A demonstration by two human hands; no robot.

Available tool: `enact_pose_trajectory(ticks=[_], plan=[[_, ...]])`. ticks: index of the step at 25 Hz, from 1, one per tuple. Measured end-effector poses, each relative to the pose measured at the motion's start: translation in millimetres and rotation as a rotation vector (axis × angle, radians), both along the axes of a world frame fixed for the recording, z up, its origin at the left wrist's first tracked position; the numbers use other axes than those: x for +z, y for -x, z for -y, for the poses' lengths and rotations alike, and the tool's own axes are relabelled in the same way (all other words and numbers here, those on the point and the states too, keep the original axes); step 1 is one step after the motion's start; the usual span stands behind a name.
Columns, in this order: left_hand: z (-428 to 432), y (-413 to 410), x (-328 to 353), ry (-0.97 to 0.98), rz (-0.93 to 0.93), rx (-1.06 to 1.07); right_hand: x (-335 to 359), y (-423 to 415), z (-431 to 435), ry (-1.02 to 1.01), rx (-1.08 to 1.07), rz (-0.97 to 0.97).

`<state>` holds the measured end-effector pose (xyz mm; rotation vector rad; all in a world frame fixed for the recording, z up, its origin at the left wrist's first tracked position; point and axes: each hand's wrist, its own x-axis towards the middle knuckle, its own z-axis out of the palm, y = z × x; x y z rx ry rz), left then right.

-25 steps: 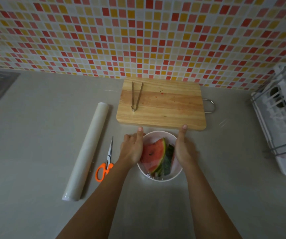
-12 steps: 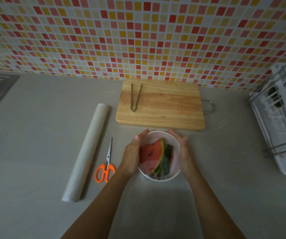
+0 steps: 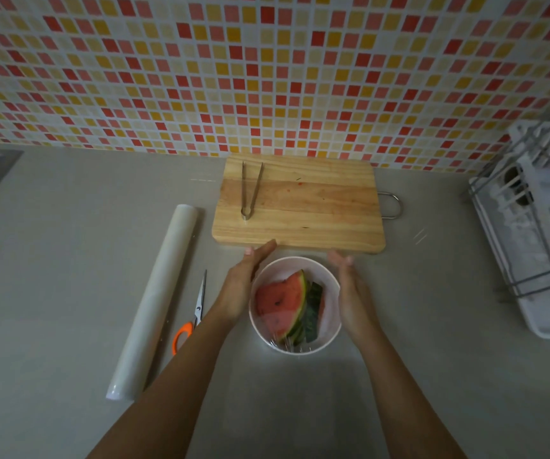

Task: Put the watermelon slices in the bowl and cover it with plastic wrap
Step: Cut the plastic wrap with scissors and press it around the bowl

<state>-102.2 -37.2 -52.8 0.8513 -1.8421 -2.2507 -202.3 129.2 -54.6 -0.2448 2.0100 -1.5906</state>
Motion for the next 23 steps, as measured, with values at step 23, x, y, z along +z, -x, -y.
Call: enact_pose_trajectory(ticks=[23], plan=[[-11.3,21.2,23.6,0.312,0.438,-0.11,-12.0,-2.2,14.9,-0.175,-0.137,0.145]])
